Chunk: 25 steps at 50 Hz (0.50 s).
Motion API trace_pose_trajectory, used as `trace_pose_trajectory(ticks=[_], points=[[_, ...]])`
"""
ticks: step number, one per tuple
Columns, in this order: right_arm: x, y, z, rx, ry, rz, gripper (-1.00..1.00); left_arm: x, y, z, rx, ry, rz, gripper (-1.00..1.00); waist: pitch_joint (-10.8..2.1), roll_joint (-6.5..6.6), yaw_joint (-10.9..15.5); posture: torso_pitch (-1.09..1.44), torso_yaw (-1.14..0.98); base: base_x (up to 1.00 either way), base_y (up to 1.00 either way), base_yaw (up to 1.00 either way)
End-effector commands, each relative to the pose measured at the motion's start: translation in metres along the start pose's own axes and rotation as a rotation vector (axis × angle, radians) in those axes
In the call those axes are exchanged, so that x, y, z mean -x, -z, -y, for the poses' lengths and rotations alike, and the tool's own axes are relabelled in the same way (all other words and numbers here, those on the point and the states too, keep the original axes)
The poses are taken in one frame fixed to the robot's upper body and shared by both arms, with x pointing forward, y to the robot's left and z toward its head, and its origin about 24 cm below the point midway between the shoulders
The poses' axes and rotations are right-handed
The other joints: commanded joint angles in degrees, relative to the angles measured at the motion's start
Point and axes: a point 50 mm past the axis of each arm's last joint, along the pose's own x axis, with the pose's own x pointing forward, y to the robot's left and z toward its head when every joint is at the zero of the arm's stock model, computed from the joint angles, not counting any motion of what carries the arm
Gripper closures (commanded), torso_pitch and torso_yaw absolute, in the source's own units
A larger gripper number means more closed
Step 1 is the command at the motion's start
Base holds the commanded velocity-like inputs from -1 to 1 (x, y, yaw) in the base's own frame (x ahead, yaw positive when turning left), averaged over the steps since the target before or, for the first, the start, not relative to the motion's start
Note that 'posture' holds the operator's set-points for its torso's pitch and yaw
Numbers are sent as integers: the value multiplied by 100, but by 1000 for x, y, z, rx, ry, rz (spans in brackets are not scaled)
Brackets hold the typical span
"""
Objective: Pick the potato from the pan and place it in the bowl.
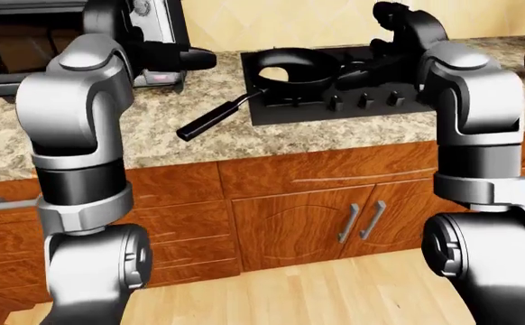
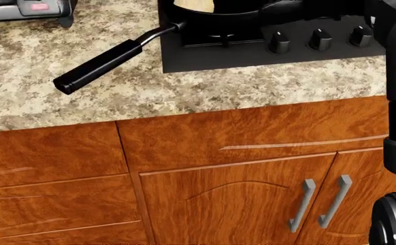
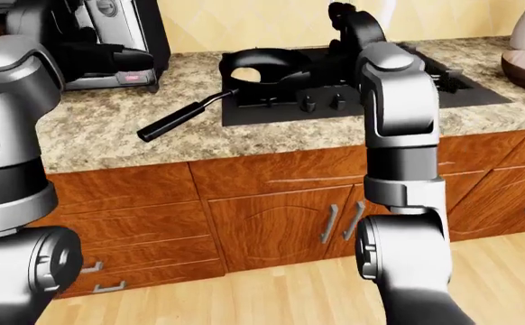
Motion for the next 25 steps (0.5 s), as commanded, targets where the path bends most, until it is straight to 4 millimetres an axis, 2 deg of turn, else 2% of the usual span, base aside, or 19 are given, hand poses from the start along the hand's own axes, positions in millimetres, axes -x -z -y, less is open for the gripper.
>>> trace_pose_trajectory(ticks=[1, 4, 6, 7, 8, 9, 10, 12, 14, 16, 17, 18, 19, 21, 22, 25], points=[[9, -29, 7, 27, 30, 123, -100, 11, -30, 2, 2, 15, 128, -100, -79, 1, -47, 0, 0, 0, 0, 0], [9, -30, 7, 31, 30, 119, -100, 14, -34, 4, -5, 24, 136, -100, 34, -249, -7, 0, 0, 0, 0, 0], [9, -30, 7, 31, 31, 116, -100, 15, -36, 6, -7, 27, 142, -100, -43, -596, 37, 0, 0, 0, 0, 0], [9, -30, 7, 31, 31, 116, -100, 16, -37, 6, -7, 28, 142, -100, 27, -318, 38, 0, 0, 0, 0, 0], [9, -29, 8, 32, 32, 115, -100, 17, -40, 6, -7, 29, 147, -100, -35, -350, 26, 0, 0, 1, 0, 0], [9, -30, 8, 33, 32, 115, -100, 18, -42, 6, -7, 30, 149, -100, -82, -329, 1, 0, 0, 5, 0, 0], [9, -30, 8, 32, 31, 116, -100, 20, -43, 6, -8, 31, 153, -100, -245, -304, 5, 0, 0, 8, 0, 0], [8, -28, 8, 33, 32, 113, -100, 22, -44, 5, -11, 32, 158, -100, -220, -248, -9, 0, 0, 13, 0, 0], [7, -27, 8, 33, 32, 111, -100, 21, -46, 4, -12, 30, 159, -100, -201, -126, -24, 0, 0, 15, 0, 0], [7, -27, 8, 37, 31, 108, -100, 21, -49, 3, -16, 27, 160, -100, -172, 111, -36, 0, 0, 15, 0, 0], [7, -27, 8, 38, 33, 105, -100, 23, -51, 3, -22, 28, 163, -100, -118, 211, -33, 0, 0, 14, 0, 0], [7, -28, 8, 39, 30, 107, -100, 24, -54, 3, -25, 28, 167, -100, 7, 12, -43, 0, 0, 0, 0, 0], [7, -29, 7, 39, 30, 106, -100, 25, -57, 2, -28, 27, 171, -100, -111, -2, -73, 0, 0, 0, 0, 0], [7, -28, 7, 41, 29, 104, -100, 27, -62, 1, -28, 27, 177, -100, -128, -121, -65, 0, 0, 0, 0, 0], [6, -28, 7, 42, 28, 105, -100, 28, -66, 2, -26, 27, 181, -100, -250, -89, -57, 0, 0, 5, 0, 0], [7, -29, 6, 45, 26, 104, -100, 31, -72, 3, -27, 31, 193, -100, -214, -103, 0, 0, 0, 16, 0, 0]])
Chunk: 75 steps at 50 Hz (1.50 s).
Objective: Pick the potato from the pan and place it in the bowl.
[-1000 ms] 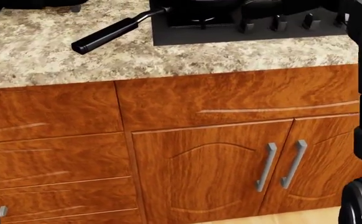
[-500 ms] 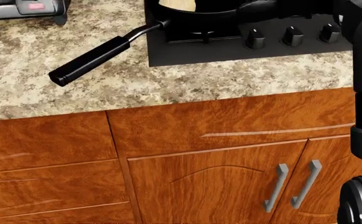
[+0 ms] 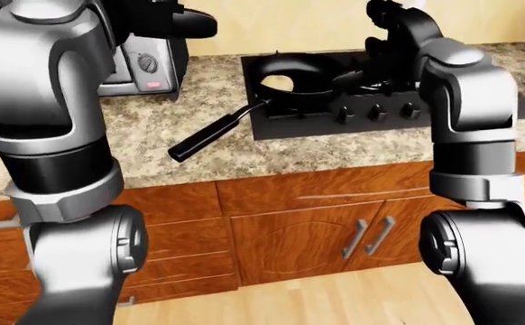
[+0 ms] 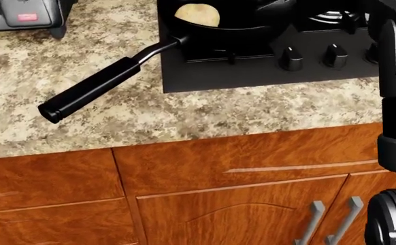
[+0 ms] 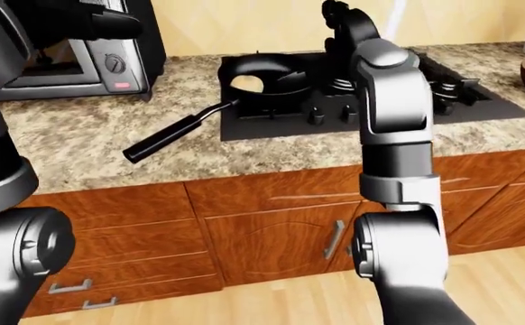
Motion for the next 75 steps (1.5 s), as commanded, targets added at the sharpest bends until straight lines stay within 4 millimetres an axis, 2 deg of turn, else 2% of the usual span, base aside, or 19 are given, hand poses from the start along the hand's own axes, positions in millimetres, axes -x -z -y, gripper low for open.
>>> trace_pose_trajectory(ticks=[1, 7, 8, 10, 17, 21, 22, 24, 32, 35, 36, 37, 38, 41, 42, 45, 48, 61, 75], points=[[10, -25, 12, 16, 51, 100, -100, 11, -30, 2, 2, 13, 126, -100, -191, 87, -53, 0, 0, 29, 0, 0], [9, -23, 12, 17, 51, 97, -100, 14, -33, 5, -5, 24, 134, -100, -163, -364, 31, 0, 0, 31, 0, 0], [9, -23, 12, 17, 51, 97, -100, 14, -33, 5, -6, 24, 134, -100, -102, -192, -15, 0, 0, 32, 0, 0], [9, -24, 12, 19, 50, 98, -100, 14, -34, 5, -8, 25, 136, -100, -55, -363, 4, 0, 0, 32, 0, 0], [9, -26, 11, 22, 45, 99, -100, 14, -36, 7, -9, 28, 143, -100, -27, -49, -86, 0, 0, 32, 0, 0], [10, -25, 12, 23, 43, 98, -100, 14, -35, 9, -11, 31, 141, -100, -188, 454, -172, 0, 0, 33, 0, 0], [10, -25, 12, 23, 44, 98, -100, 14, -36, 9, -10, 30, 142, -100, -178, 326, -148, 0, 0, 32, 0, 0], [11, -27, 13, 23, 44, 100, -100, 14, -38, 8, -15, 28, 147, -100, -89, 411, -151, 0, 0, 32, 0, 0], [10, -26, 11, 19, 37, 102, -100, 13, -43, 6, -13, 19, 152, -100, -102, 27, -26, 0, 0, 33, 0, 0], [9, -23, 11, 19, 36, 99, -100, 13, -40, 6, -13, 19, 150, -100, -169, -319, 38, 0, 0, 32, 0, 0], [10, -24, 11, 19, 35, 99, -100, 13, -41, 6, -13, 19, 150, -100, -326, -502, 56, 0, 0, 33, 0, 0], [10, -25, 11, 20, 33, 99, -100, 14, -43, 6, -11, 19, 152, -100, -113, -321, -1, 0, 0, 32, 0, 0], [10, -25, 10, 20, 33, 99, -100, 14, -44, 6, -11, 19, 154, -100, -66, -443, 49, 0, 0, 33, 0, 0], [10, -25, 10, 25, 34, 95, -100, 15, -45, 6, -14, 20, 157, -100, -125, -324, -13, 0, 0, 33, 0, 0], [10, -24, 10, 24, 31, 92, -100, 15, -44, 7, -16, 20, 158, -100, 66, -301, -30, 0, 0, 0, 0, 0], [10, -26, 11, 6, 34, 93, -100, 16, -46, 5, -15, 17, 160, -100, 6, -287, -64, 0, 0, 0, 0, 0], [9, -28, 11, 26, 32, 105, -100, 18, -48, 4, -18, 16, 164, -100, -26, 71, -105, 0, 0, 0, 0, 0], [6, -61, 10, 137, -82, 202, -100, 22, -61, -6, -37, -3, 181, -100, -67, -122, -155, 0, 0, 0, 0, 0], [0, -75, 4, 286, -190, 231, -100, 26, -66, -2, -58, 4, 191, -100, 73, -64, -157, 0, 0, 0, 0, 0]])
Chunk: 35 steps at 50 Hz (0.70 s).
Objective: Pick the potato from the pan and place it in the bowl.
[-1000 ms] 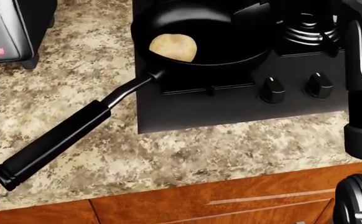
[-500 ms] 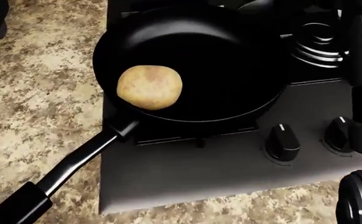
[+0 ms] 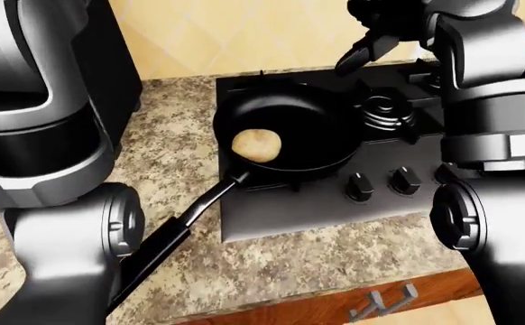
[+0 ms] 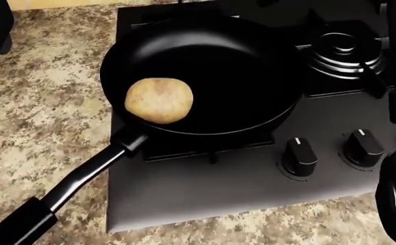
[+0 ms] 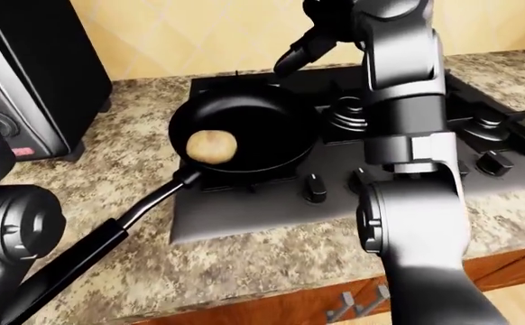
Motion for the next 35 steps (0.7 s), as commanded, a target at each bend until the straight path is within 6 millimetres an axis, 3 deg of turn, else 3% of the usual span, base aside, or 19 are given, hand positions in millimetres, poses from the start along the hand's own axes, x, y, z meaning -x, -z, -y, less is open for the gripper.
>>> trace_pose_trajectory(ticks=[1, 23, 35], points=[[6, -27, 7, 79, 16, 99, -100, 7, -18, -5, 1, -23, 86, -100, -179, -1, 4, 0, 0, 0, 0, 0], [-12, -65, -1, 312, -44, 44, -100, 10, -25, -6, -1, -22, 99, -100, -237, 24, 2, 0, 0, 0, 0, 0], [-21, -64, -17, 379, -112, 25, -100, 11, -27, -9, -4, -25, 105, -100, -263, 25, 23, 0, 0, 0, 0, 0]])
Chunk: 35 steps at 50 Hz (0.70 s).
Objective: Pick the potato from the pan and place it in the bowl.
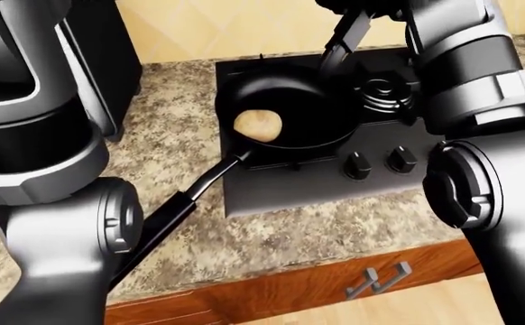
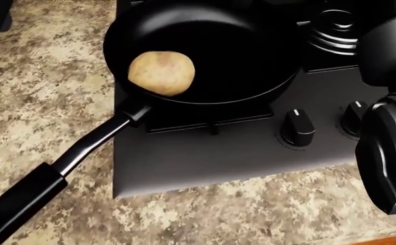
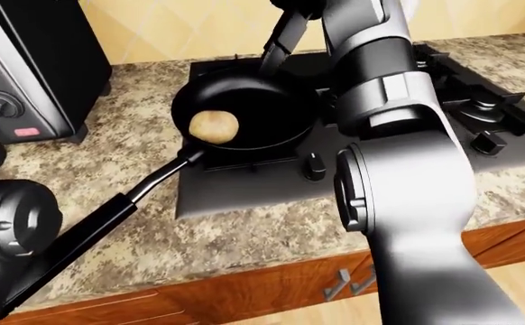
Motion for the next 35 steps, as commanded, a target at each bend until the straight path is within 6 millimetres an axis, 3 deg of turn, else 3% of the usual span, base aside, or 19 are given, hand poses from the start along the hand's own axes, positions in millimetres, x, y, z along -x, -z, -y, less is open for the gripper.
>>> trace_pose_trajectory(ticks=[1, 13, 35], points=[[10, -20, 13, 45, 51, 64, -100, 6, -17, -4, -3, -18, 83, -100, -190, 19, -4, 0, 0, 0, 0, 0], [-4, -21, -6, 83, 6, 39, -100, 8, -23, -4, -3, -15, 93, -100, -217, 54, -7, 0, 0, 0, 0, 0], [-25, -18, -48, 130, -138, 16, -100, 10, -23, -8, -11, -25, 97, -100, -151, 84, -70, 0, 0, 0, 0, 0]])
